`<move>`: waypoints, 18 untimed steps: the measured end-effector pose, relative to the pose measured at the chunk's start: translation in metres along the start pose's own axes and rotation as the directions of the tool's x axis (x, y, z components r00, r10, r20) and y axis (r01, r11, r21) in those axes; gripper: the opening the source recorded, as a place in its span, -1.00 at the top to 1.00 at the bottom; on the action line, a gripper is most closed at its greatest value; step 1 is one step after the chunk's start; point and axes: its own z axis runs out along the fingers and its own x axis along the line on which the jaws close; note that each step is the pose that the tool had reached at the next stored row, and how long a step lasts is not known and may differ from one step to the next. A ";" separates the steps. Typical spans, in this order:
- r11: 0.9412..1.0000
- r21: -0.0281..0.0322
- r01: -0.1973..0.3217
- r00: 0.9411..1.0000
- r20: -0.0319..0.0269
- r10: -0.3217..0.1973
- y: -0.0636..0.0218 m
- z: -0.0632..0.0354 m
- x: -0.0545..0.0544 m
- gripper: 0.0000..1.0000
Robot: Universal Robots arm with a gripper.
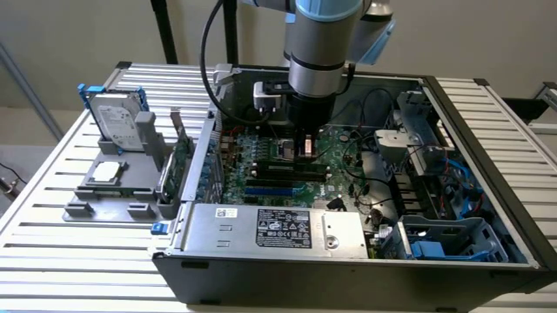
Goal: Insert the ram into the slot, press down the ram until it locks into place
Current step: 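Insert the ram into the slot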
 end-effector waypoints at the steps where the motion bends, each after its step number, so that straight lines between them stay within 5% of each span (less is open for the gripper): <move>1: 1.000 0.000 0.000 1.000 0.000 0.000 0.0000 0.0001 0.000 0.73; 18: 1.000 0.006 -0.001 1.000 -0.006 0.001 0.0005 0.0020 0.001 0.73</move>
